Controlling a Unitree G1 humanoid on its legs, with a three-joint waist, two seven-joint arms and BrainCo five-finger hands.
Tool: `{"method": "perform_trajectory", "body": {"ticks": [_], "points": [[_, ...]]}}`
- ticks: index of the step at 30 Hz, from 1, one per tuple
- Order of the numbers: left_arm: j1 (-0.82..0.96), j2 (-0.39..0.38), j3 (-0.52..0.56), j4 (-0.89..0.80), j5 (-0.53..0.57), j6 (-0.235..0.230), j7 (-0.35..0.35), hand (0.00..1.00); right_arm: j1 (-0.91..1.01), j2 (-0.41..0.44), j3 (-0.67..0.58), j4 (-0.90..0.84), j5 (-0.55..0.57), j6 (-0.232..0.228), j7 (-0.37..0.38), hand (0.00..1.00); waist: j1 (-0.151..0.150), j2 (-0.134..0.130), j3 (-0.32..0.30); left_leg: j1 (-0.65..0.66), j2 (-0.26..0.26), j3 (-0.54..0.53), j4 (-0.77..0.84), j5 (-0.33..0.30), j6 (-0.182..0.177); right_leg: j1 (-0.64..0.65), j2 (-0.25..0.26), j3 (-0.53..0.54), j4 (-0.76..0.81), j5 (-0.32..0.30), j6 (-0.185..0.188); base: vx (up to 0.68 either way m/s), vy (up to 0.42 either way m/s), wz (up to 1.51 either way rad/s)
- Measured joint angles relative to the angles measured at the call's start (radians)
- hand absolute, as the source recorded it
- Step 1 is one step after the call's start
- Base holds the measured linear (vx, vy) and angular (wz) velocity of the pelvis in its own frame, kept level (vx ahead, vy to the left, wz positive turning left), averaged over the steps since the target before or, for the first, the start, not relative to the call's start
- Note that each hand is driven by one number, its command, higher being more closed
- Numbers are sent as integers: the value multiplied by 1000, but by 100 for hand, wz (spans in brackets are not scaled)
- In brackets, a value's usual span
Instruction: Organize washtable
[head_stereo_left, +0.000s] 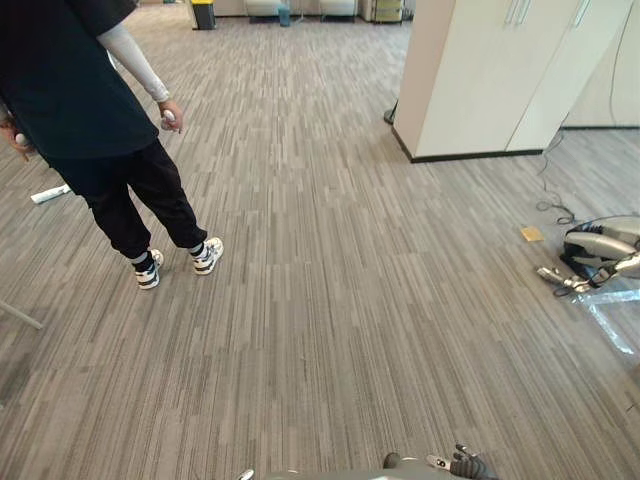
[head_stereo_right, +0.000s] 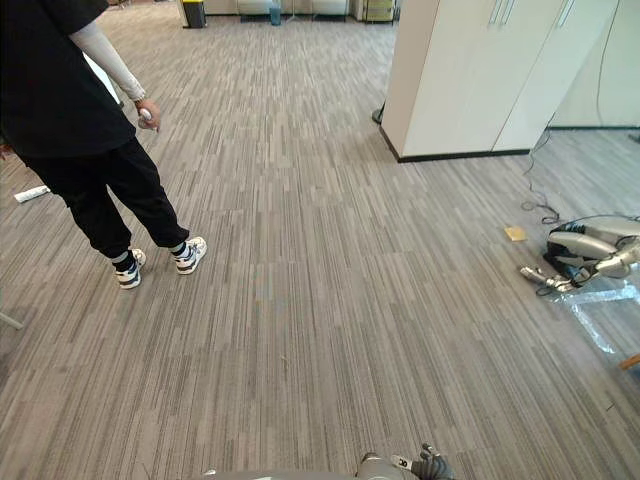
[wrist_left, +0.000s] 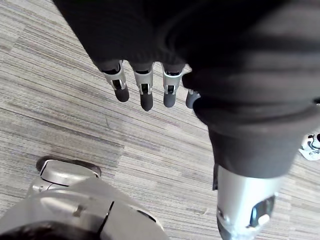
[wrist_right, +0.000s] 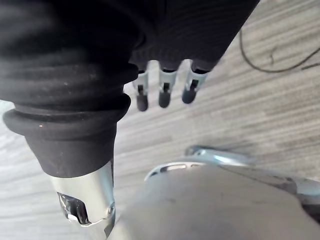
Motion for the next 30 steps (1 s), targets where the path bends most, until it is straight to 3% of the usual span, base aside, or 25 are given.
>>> {"method": "perform_trajectory", "body": {"ticks": [4,5,6,12,20,24,30], "points": [[-1,6,-4,-1,0,-1,0,0,2,-3,2,12,-1,0,0,0,-1,0,-5,5,0,1,-14,5,8,36,12,-1,-83,42,2,-3,0,0],[0,7,-9,0,0,0,-1,0,4,1,2,14,-1,0,0,0,-1,-9,-8,1,-5,1,-29,13,19,39,12,0,-111,59,4,0,0,0],[-2,36,-42,19,20,0,-1,0,17,12,3,18,-1,0,1,0,-2,-24,-14,25,-47,1,-100,37,24,87,1,1,-243,136,12,0,0,0],[-2,34,-49,20,19,-1,-1,0,17,12,3,21,11,-3,1,0,-3,-20,-14,22,-50,8,-111,42,29,74,1,10,-243,136,13,0,0,-3],[-18,32,-93,41,-4,-32,9,0,27,17,-33,27,277,-20,-10,0,-32,-13,-14,14,-76,41,-206,99,37,10,-18,34,-241,148,26,-20,-4,-9],[-18,32,-97,41,-17,-53,23,0,32,48,-87,27,413,-41,-41,0,-31,-12,-11,5,-78,58,-220,105,41,-15,-19,46,-232,147,27,-15,-1,-9],[-17,30,-96,40,-47,-57,25,0,42,60,-113,26,430,-45,-43,0,-27,-14,-10,2,-74,62,-220,105,41,-18,-14,45,-223,138,28,-8,-14,2]]}}
